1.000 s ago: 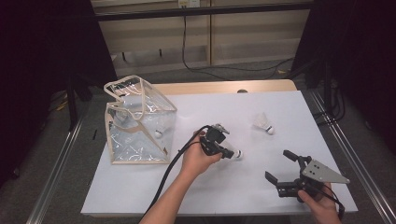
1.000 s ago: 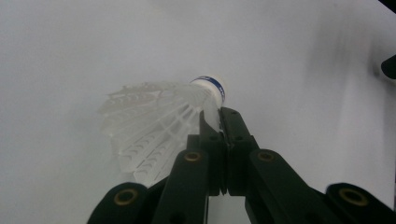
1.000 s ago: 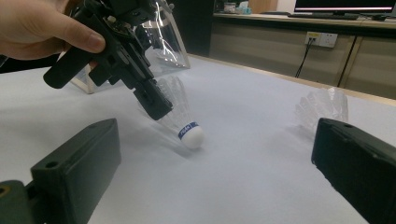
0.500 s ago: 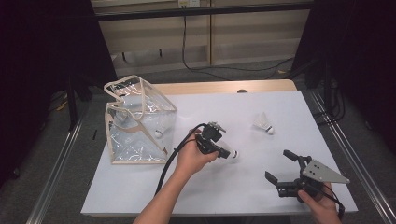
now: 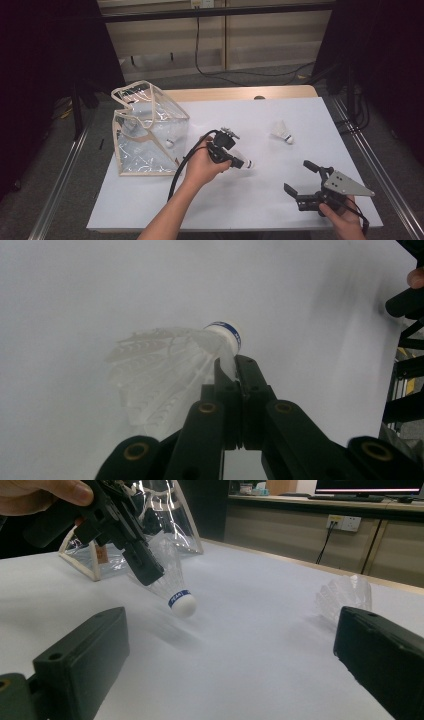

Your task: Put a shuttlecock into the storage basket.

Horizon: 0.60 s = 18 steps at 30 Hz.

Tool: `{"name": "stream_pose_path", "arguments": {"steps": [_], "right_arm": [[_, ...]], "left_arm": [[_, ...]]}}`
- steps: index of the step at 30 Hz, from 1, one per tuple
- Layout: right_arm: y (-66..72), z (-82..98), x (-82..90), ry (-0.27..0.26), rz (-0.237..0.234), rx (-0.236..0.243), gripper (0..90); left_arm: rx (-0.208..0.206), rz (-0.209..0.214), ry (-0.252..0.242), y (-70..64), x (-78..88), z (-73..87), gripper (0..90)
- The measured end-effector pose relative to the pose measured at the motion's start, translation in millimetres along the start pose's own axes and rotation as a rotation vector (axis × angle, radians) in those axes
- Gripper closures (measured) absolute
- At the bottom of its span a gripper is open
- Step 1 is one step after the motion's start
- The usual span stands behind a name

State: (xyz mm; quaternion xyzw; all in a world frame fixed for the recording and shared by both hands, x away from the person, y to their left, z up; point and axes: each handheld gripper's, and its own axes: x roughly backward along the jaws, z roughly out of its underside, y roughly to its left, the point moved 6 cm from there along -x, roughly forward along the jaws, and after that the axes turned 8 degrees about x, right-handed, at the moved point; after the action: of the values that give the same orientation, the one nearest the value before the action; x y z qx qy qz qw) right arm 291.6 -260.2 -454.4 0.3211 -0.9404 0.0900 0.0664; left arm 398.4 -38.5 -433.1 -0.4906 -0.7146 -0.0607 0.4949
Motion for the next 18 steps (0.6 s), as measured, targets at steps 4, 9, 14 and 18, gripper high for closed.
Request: {"name": "stream_pose_path", "arguments": {"steps": [4, 9, 14, 18], "right_arm": [[0.2, 0.0, -0.3, 0.001, -0.002, 0.003, 0.8], [0.3, -0.2, -0.8, -0.001, -0.005, 0.002, 0.8], [0.8, -0.3, -1.0, -0.001, -0.008, 0.003, 0.7], [0.2, -0.4, -0.1, -0.002, -0.003, -0.001, 0.7]], "left_arm": [[0.000, -0.004, 0.007, -0.2, 4.3, 0.0, 89.3], [-0.001, -0.012, 0.016, -0.3, 9.7, 0.2, 89.3], [0.010, -0.009, 0.009, -0.3, 15.5, -1.3, 89.3], [0.012, -0.015, 0.015, 0.0, 20.0, -1.7, 89.3]]}}
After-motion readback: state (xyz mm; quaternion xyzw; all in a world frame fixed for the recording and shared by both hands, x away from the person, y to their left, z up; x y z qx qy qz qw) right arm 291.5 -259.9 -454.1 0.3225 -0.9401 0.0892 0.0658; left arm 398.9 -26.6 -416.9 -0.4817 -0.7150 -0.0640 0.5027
